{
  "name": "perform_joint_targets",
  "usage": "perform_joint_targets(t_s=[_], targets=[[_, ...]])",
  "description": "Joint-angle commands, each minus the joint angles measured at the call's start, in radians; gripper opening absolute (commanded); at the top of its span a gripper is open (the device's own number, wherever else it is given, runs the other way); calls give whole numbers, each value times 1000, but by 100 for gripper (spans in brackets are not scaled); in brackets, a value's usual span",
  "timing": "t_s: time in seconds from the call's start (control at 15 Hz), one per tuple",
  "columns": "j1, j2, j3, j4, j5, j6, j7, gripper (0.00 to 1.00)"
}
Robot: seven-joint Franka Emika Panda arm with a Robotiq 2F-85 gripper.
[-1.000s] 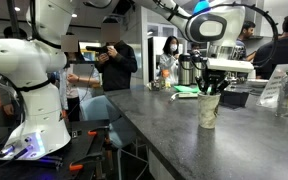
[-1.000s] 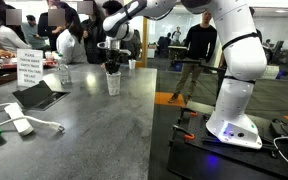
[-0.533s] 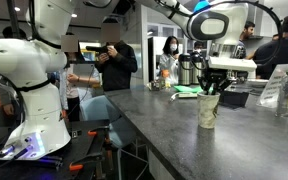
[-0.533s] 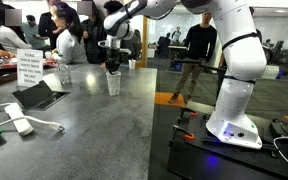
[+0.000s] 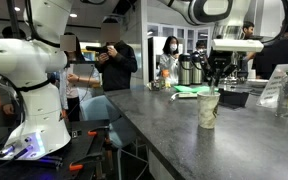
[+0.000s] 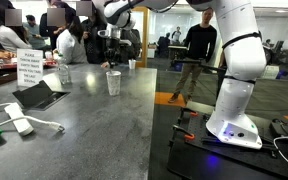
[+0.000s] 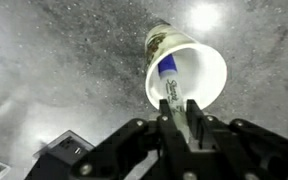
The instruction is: Pick the marker from the cup and put it on the table
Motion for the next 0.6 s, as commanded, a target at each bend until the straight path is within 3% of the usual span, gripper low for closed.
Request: perform_joint_targets(t_s=[0.0,0.27,0.53], targets=[[-4,-41,-6,32,38,-75,49,6],[1,-88,-29,75,51,-146,189,6],[12,-140,-84,73,-5,-110,374,6]])
